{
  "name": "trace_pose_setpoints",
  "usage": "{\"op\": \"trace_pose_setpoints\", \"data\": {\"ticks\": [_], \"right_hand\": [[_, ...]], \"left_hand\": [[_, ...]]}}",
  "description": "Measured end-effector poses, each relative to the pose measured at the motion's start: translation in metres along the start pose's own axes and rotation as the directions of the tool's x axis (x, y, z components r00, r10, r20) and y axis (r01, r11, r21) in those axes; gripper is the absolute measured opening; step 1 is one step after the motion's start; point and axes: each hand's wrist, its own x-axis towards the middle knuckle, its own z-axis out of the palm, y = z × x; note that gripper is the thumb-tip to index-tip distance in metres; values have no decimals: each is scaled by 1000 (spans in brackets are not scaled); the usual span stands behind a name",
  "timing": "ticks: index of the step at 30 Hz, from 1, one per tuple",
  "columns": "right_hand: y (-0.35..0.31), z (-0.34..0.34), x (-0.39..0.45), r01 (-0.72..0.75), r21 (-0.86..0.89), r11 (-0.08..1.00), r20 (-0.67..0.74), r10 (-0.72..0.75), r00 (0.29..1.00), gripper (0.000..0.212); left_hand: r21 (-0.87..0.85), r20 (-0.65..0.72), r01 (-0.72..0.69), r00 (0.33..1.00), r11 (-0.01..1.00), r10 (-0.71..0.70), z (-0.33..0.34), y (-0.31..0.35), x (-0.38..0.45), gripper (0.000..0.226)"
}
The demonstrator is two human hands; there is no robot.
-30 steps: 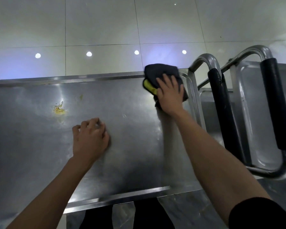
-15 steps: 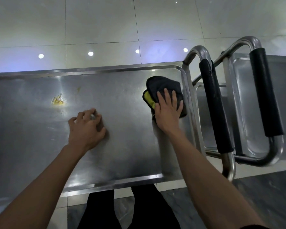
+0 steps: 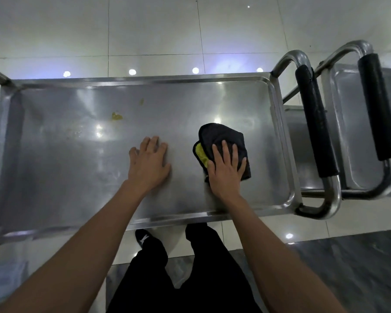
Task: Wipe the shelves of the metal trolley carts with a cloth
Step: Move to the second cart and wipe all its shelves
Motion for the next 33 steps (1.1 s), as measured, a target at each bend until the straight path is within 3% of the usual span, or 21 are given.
{"op": "trace_pose_setpoints", "data": {"ticks": [11, 19, 26, 33], "right_hand": [[-56, 38, -96, 16, -38, 999, -7, -16, 1000, 56], [-66, 44, -124, 57, -92, 994, 30, -55, 998, 56], [-77, 41, -75, 109, -97, 989, 18, -108, 994, 55], [-100, 14, 55, 191, -61, 980, 57, -188, 981, 52]], "left_hand": [[43, 36, -156, 987, 987, 155, 25, -57, -96, 55], [48, 41, -176, 984, 983, 174, 21, -48, -91, 54], [120, -39, -168, 984, 978, 174, 9, -37, -49, 33], [95, -152, -141, 976, 985, 154, 22, -37, -31, 20]]}}
